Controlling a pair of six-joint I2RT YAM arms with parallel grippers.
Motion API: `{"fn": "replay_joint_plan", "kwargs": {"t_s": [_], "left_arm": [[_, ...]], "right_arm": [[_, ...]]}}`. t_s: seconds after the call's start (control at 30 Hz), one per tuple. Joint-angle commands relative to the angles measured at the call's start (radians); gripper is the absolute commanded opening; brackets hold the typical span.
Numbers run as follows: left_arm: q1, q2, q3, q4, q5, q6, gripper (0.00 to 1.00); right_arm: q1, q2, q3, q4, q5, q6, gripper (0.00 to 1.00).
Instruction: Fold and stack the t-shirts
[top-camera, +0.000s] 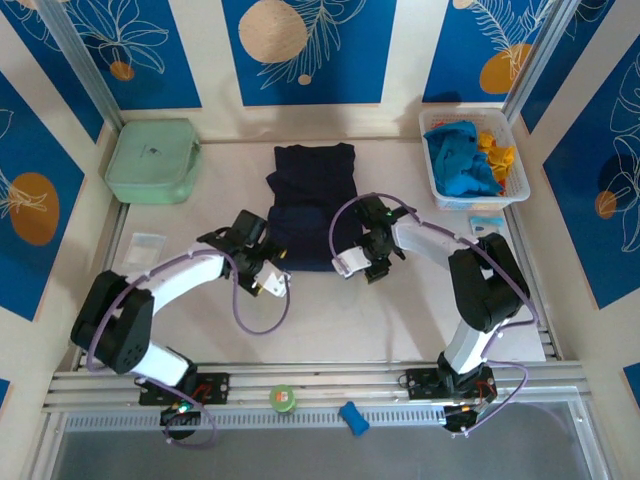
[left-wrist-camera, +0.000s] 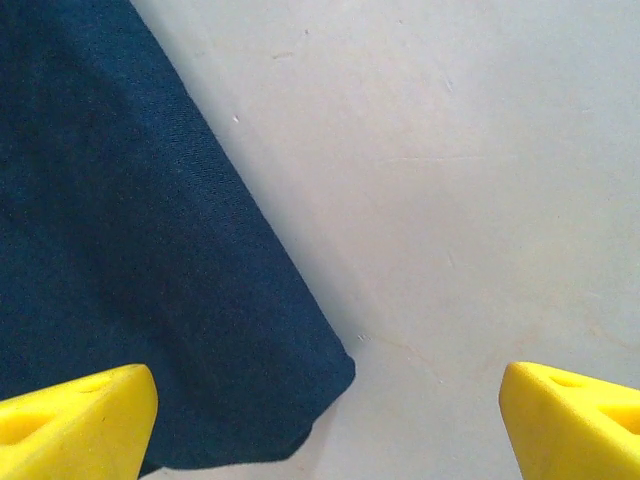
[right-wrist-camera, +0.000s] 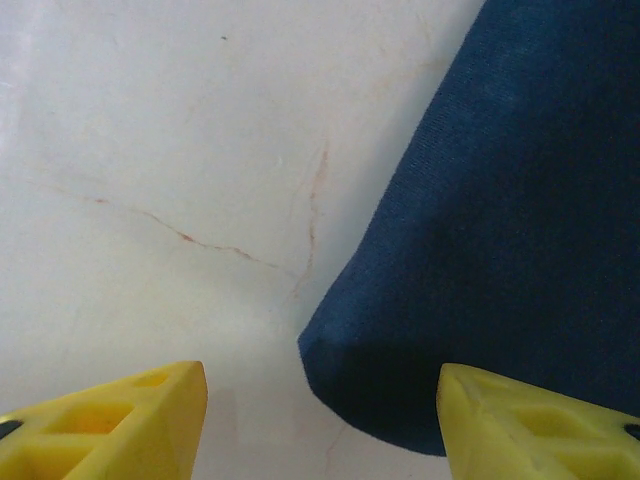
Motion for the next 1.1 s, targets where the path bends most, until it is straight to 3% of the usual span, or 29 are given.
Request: {"fn": "replay_joint_plan", "kwargs": {"t_s": [0.0, 0.4, 0.63, 0.83, 1.07], "left_arm": [[0.001, 0.046, 0.062, -0.048, 0.003, -0.005, 0.88], [0.034, 0.153, 0.136, -0.145, -0.016, -0.005, 0.84], [0.055, 0.249, 0.213, -0.126, -0.066, -0.026, 0.79], [0.057, 0.313, 0.252, -0.132, -0.039, -0.032, 0.77], [0.057, 0.386, 0.284, -0.132, -0.046, -0.039, 0.67]], "right_arm": [[0.001, 0.033, 0.034, 0.0, -0.005, -0.016, 0.63], [0.004, 0.126, 0.061, -0.005, -0.019, -0.009, 0.62], [0.006, 0.148, 0.063, -0.018, -0.025, -0.005, 0.59], [0.005, 0.167, 0.077, -0.038, -0.025, 0.001, 0.55], [0.013, 0.21, 0.115, -0.071, -0.022, 0.012, 0.52]]}}
